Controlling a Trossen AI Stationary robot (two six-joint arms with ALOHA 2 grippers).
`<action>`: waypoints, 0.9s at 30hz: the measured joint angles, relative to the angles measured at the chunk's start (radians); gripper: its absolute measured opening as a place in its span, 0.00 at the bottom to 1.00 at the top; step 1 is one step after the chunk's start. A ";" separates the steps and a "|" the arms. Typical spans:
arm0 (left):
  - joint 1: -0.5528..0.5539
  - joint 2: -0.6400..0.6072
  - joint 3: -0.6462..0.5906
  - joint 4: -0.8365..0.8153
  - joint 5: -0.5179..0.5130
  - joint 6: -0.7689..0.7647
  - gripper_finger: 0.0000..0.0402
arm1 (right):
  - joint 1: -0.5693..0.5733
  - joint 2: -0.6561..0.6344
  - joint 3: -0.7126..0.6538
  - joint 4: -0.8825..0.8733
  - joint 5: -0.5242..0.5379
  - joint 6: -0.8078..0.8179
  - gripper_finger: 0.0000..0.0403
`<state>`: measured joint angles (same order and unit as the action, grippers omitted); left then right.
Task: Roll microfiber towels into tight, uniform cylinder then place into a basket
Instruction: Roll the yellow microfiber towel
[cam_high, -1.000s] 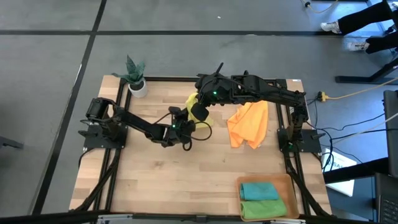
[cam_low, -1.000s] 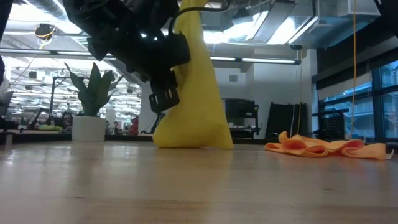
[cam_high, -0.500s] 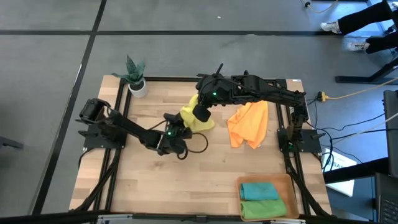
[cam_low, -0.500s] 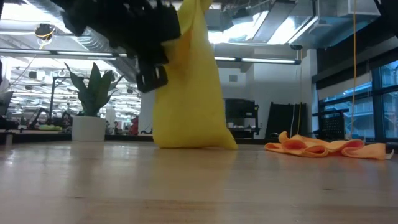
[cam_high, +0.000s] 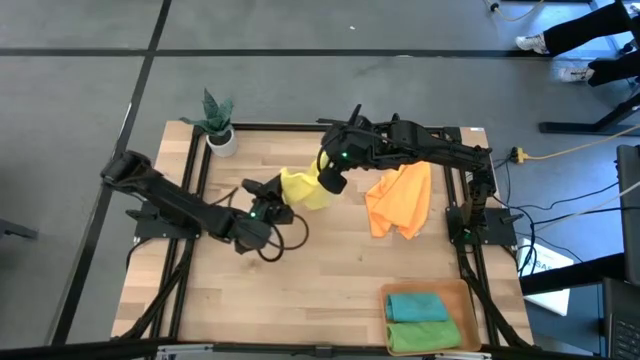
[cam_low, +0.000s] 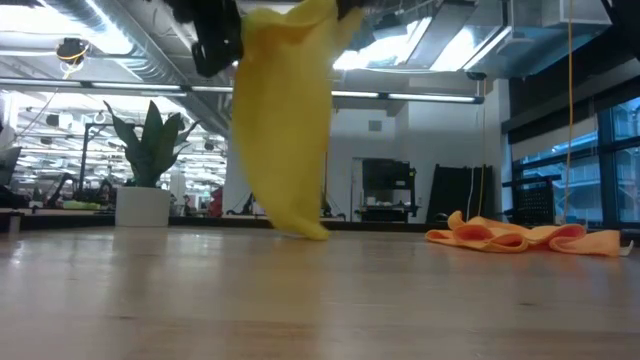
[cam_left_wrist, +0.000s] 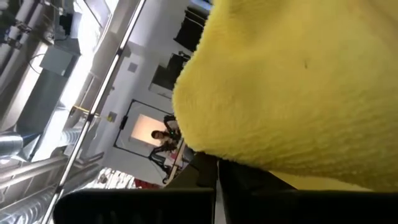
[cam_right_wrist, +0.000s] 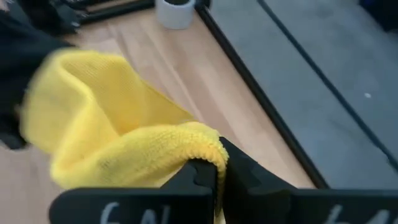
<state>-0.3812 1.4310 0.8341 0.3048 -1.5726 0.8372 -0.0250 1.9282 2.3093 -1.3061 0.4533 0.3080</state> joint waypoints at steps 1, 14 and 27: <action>0.000 -0.015 0.000 -0.001 0.000 0.013 0.00 | -0.002 0.000 0.000 -0.010 0.018 0.000 0.02; 0.209 -0.091 0.000 -0.033 0.112 0.077 0.00 | -0.114 0.000 0.000 0.087 0.316 -0.146 0.02; 0.202 -0.091 0.000 -0.149 0.134 0.013 0.00 | -0.053 0.000 -0.087 -0.183 0.217 -0.004 0.02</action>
<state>-0.1790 1.3396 0.8341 0.1557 -1.4386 0.8499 -0.0780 1.9282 2.2218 -1.4890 0.6704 0.3041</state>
